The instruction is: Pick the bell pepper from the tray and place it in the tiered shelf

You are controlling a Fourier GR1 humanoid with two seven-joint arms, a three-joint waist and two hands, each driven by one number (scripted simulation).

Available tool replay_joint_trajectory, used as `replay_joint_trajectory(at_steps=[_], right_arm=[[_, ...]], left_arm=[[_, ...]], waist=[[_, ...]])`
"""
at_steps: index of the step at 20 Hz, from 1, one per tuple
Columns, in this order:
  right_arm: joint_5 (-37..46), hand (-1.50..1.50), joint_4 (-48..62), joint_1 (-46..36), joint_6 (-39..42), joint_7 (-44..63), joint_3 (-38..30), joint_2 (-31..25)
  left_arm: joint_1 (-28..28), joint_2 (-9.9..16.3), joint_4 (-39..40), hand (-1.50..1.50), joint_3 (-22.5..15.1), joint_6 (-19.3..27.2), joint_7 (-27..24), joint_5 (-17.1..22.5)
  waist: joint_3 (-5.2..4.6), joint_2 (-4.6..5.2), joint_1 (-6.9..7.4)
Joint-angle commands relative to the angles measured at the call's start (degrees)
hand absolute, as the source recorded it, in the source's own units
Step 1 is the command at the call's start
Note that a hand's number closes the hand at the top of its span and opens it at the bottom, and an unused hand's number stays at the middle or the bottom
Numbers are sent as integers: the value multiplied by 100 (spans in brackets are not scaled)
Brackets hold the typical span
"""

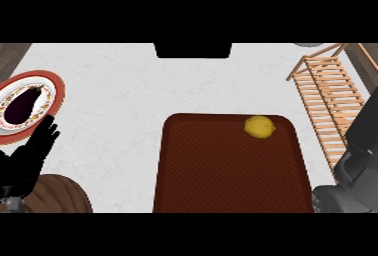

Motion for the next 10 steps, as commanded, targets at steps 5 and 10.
replay_joint_trajectory(at_steps=[5, 10], right_arm=[[-166, -150, -314, 691, -308, 630, -458, -77], [-444, -150, -576, 1054, -349, 417, -290, -85]], left_arm=[[102, -70, -76, 0, -22, -107, -17, -57], [24, -93, -383, 0, 44, -43, 358, -63]], waist=[[-4, 8, 12], [-2, 5, 25]])
